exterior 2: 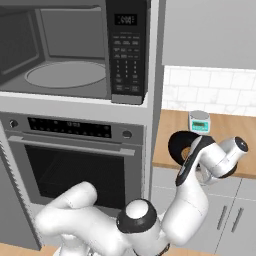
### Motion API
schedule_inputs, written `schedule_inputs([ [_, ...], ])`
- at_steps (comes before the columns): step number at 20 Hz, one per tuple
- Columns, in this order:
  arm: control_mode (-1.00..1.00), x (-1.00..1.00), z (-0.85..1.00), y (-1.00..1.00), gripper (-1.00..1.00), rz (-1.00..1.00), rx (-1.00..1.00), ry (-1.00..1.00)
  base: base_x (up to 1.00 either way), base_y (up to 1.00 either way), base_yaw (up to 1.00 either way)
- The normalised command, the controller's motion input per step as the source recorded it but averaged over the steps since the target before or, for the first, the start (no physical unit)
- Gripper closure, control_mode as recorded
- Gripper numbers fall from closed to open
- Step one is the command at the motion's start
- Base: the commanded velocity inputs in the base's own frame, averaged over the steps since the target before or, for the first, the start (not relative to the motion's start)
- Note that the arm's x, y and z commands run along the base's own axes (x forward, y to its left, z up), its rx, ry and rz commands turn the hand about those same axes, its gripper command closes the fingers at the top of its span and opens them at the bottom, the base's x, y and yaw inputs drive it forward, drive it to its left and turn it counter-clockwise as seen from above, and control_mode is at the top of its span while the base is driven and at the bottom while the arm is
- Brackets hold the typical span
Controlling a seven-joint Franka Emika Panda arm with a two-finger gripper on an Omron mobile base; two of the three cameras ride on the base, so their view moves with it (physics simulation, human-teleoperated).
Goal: Open the microwave, place the bowl with waffle inside the microwave, then close the microwave door and turn it on.
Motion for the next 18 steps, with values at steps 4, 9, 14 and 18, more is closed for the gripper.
schedule_inputs([
  [4, -1.00, -1.00, 0.54, 0.00, 1.00, 0.00, 0.00, -0.04, 0.00, 0.00, 0.00],
  [9, -1.00, -1.00, 0.56, 0.00, 1.00, 0.00, 0.00, -0.01, 0.00, 0.00, 0.00],
  [14, -1.00, -1.00, 0.52, 0.16, 1.00, 0.10, -0.04, -0.10, 0.00, 0.00, 0.00],
  [18, -1.00, -1.00, 0.66, 0.42, 1.00, 0.09, 0.00, -0.36, 0.00, 0.00, 0.00],
])
